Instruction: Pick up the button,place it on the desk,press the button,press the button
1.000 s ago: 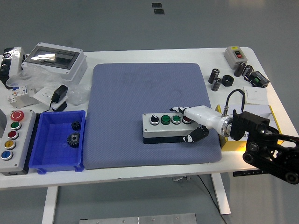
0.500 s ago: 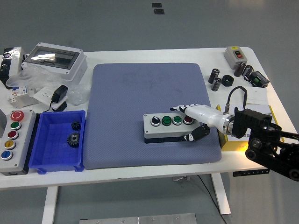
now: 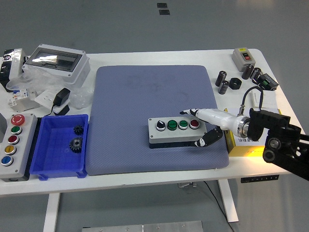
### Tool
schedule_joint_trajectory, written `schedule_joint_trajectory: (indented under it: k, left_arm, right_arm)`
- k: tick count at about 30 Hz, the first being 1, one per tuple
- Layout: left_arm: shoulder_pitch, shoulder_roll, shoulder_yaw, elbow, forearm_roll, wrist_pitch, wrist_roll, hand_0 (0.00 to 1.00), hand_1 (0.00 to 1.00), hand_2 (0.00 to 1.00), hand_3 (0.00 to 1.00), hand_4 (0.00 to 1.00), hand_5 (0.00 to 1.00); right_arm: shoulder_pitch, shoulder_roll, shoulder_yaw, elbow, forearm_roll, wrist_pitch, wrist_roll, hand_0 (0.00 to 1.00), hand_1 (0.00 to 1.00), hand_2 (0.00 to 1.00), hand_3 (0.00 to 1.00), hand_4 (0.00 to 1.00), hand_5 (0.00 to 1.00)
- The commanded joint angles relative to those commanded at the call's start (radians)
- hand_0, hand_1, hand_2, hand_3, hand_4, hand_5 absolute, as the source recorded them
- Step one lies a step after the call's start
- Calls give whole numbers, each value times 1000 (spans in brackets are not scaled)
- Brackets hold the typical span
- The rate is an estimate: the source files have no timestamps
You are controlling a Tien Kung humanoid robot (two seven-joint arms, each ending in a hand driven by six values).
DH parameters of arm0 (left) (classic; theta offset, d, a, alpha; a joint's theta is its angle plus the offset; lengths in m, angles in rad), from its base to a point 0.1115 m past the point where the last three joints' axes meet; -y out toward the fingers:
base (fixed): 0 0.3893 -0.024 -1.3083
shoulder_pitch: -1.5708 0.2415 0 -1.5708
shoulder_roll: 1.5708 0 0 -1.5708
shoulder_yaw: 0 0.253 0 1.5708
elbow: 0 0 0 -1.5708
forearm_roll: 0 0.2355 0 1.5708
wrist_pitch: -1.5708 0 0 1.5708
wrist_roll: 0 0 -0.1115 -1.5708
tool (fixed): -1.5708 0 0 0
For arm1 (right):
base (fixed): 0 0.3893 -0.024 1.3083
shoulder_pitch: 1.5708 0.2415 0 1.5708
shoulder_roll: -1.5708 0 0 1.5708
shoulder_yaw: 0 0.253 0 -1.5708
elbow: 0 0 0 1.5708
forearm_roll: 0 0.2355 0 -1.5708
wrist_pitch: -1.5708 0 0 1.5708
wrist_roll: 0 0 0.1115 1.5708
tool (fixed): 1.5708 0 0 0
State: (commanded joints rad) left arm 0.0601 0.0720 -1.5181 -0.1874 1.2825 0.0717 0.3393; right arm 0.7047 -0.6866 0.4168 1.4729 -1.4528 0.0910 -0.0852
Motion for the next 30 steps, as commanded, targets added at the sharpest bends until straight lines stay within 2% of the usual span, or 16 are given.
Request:
schedule_joint_trajectory:
  k: [3,8,12,16,20,21,26,27,30]
  left_arm:
    - [1,-1,-1,0,-1,1,0,641,542,618,577,632,66]
    - [3,-2,2,-1,-13,6,-2,641,542,618,577,632,66]
    - [5,-1,7,-2,-24,9,-1,640,540,618,575,635,55]
    - [4,2,8,-2,-30,11,-1,640,539,618,574,637,48]
    - [2,7,8,-2,-33,13,-2,640,539,618,574,637,48]
    - [2,8,9,-3,-34,14,-2,639,538,618,574,639,32]
    - [2,10,12,-3,-37,14,-1,639,538,618,574,639,32]
    - [2,10,13,-3,-38,14,-1,639,540,618,576,635,28]
    - [1,10,13,-3,-38,14,0,639,540,618,576,635,28]
  right_arm:
    - [-15,-37,52,47,41,27,1,998,998,998,998,874,120]
    - [-20,-128,164,140,116,82,-40,998,998,998,998,874,120]
    - [27,-210,249,197,196,156,-109,998,998,998,998,874,123]
    - [112,-269,252,228,286,249,-201,998,998,998,998,864,117]
    - [202,-272,193,244,378,353,-304,998,998,998,998,864,117]
    - [227,-267,172,246,402,381,-333,865,942,969,998,735,173]
    - [338,-234,75,247,500,496,-450,865,942,969,998,735,173]
    - [360,-225,54,244,517,515,-470,438,677,750,998,590,280]
    - [415,-197,0,223,537,538,-496,438,677,750,998,590,280]
